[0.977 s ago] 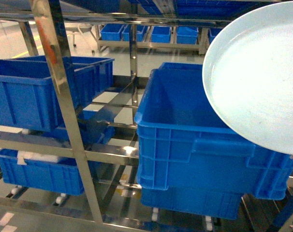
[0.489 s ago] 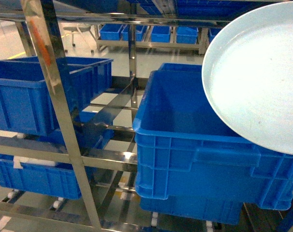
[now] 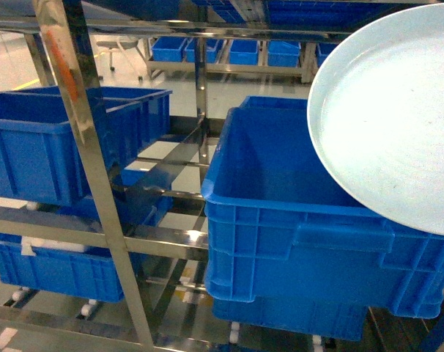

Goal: Place blue tray on left shelf second layer neatly

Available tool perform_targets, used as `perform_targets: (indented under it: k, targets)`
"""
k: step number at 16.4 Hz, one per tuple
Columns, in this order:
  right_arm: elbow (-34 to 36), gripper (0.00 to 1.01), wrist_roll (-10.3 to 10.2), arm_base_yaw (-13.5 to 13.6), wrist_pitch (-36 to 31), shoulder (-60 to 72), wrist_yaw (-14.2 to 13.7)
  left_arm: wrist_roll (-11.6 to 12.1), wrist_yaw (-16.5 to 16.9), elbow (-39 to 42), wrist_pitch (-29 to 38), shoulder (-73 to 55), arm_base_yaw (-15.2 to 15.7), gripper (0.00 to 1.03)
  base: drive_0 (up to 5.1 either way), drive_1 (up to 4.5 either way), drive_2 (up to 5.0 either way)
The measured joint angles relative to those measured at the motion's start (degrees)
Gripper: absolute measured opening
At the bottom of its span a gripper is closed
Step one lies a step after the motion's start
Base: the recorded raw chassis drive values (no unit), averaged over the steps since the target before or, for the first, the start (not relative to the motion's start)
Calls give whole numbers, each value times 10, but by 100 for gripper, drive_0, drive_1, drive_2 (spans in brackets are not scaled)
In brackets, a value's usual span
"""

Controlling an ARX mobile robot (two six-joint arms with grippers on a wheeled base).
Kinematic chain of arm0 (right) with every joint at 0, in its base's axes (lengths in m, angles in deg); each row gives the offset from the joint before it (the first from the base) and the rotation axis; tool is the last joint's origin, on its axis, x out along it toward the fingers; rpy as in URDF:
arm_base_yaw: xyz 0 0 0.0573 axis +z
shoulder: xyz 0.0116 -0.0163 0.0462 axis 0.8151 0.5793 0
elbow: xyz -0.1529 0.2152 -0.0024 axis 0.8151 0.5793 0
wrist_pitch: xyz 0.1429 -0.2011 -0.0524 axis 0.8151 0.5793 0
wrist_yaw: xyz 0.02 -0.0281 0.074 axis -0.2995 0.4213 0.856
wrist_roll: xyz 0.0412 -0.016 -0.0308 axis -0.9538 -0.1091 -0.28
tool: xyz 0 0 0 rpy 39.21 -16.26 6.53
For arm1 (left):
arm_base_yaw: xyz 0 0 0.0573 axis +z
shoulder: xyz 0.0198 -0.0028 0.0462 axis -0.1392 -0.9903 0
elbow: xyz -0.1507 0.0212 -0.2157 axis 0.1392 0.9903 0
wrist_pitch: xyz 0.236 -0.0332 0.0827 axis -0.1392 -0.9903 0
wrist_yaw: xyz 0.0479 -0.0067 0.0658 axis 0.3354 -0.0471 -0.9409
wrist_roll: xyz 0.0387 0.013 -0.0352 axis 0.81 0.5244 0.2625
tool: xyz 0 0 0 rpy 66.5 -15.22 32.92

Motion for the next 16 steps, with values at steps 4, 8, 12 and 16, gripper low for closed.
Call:
perform_targets:
  k: [4,8,12,16]
  targets:
    - [0,2,0,0,0,0,0,0,0,0,0,0,0,98,0,0,0]
    - [0,2,0,0,0,0,0,0,0,0,0,0,0,98,0,0,0]
    - [0,2,0,0,0,0,0,0,0,0,0,0,0,98,0,0,0]
    - [0,2,0,0,0,0,0,0,0,0,0,0,0,98,0,0,0]
